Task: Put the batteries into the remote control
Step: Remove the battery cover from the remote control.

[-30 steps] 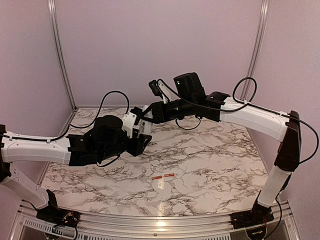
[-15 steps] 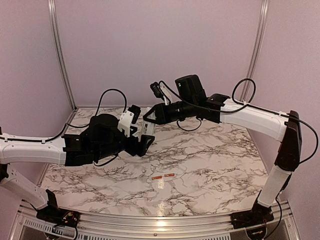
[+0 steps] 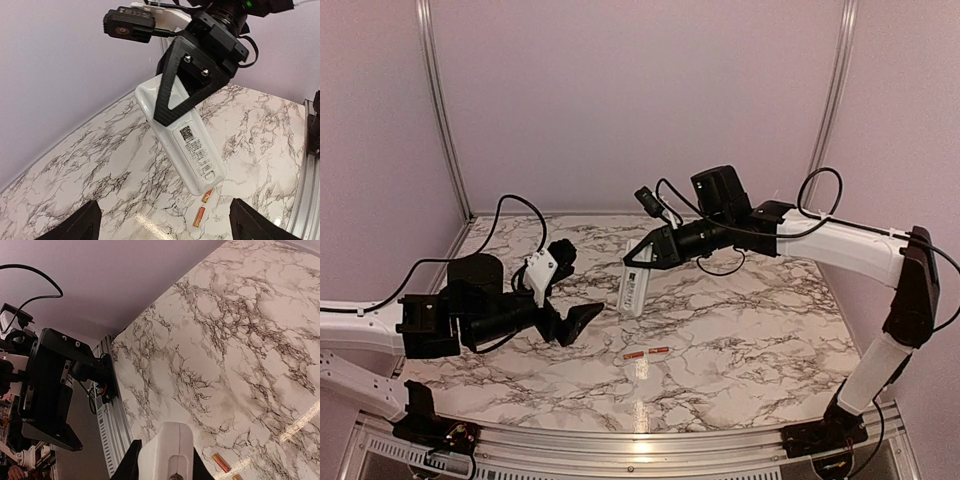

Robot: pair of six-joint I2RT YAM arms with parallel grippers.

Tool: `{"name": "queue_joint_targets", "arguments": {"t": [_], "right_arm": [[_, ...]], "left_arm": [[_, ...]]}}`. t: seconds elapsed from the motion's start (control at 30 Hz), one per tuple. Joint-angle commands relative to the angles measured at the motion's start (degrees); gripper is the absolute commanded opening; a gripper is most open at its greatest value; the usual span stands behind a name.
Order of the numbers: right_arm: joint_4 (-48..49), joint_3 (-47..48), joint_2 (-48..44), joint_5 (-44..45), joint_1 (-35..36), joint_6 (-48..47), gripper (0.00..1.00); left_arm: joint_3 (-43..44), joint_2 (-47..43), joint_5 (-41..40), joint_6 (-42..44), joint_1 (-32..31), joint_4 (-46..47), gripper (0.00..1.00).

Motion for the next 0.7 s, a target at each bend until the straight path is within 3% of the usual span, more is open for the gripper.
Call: {"name": "queue_joint_targets", "arguments": {"t": [0.0, 0.2, 0.67], "right_arm": [[-0.7, -1.2, -1.2, -6.7, 0.0, 0.4, 0.00], [-2.3, -1.9, 0.7, -10.1, 0.1, 1.5, 0.01], [-5.4, -0.6, 4.4, -10.2, 2.2, 0.5, 0.00]], "left_arm": [[-3.6, -1.3, -2.4, 14.1, -6.3, 1.6, 0.91], [-2.4, 2.2, -7.8, 22.3, -11.3, 0.2, 0.85], [1.6, 7.6, -7.7, 27.9, -13.4, 1.7, 0.61]]}}
